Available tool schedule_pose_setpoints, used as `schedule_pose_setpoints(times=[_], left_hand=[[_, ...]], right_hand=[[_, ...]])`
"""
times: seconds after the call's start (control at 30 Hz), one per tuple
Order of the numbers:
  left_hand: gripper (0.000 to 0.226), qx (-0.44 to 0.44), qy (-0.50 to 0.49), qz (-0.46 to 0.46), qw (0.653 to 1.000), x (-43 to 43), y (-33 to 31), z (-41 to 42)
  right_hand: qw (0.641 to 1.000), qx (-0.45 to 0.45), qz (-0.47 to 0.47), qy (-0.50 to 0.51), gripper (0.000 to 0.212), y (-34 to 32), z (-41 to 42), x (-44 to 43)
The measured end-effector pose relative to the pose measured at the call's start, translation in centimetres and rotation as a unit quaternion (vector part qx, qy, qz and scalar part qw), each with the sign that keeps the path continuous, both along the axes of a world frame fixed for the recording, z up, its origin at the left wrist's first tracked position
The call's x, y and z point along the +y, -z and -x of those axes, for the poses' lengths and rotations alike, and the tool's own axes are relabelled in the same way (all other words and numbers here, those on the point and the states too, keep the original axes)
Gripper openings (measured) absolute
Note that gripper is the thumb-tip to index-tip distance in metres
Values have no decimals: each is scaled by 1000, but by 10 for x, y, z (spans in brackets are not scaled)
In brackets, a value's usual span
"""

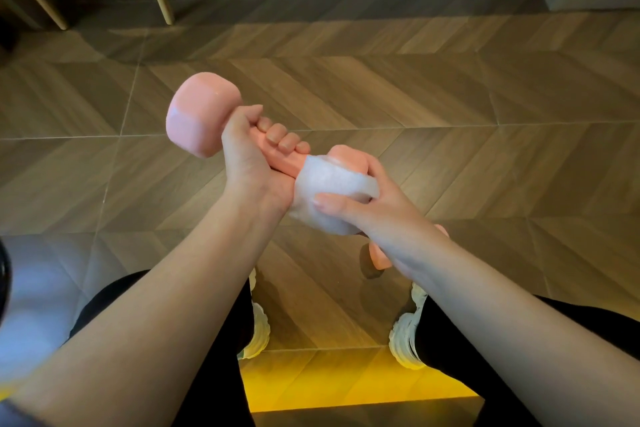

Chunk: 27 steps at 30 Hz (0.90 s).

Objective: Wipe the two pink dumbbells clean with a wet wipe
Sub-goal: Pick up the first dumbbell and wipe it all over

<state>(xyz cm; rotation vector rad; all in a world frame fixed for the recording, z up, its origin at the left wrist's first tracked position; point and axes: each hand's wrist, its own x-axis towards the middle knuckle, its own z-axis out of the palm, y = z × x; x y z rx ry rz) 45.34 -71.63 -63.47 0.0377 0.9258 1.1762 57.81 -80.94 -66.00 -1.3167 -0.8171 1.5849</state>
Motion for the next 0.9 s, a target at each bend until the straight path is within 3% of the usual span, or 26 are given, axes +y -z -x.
schedule_pose_setpoints(times=[0.2, 0.37, 0.53, 0.67, 0.8, 0.9], left_hand=[[39, -17, 0, 6, 1000, 0, -2, -3], [35, -8, 12, -11, 1000, -3, -2, -2], [35, -27, 9, -22, 999, -2, -4, 1], [38, -5, 30, -34, 999, -5, -3, 1], [38, 15, 53, -32, 998, -7, -1, -3], [38, 4, 61, -41, 997, -7, -3, -5]], right_hand=[[1000, -12, 7, -4, 78, 1, 0, 4], [997, 15, 67, 19, 48, -5, 0, 5], [986, 85, 145, 17, 51, -10, -9, 7], [979, 144, 138, -38, 54, -12, -11, 3], [990, 97, 104, -21, 62, -9, -3, -2], [992, 101, 70, -9, 42, -10, -3, -2]])
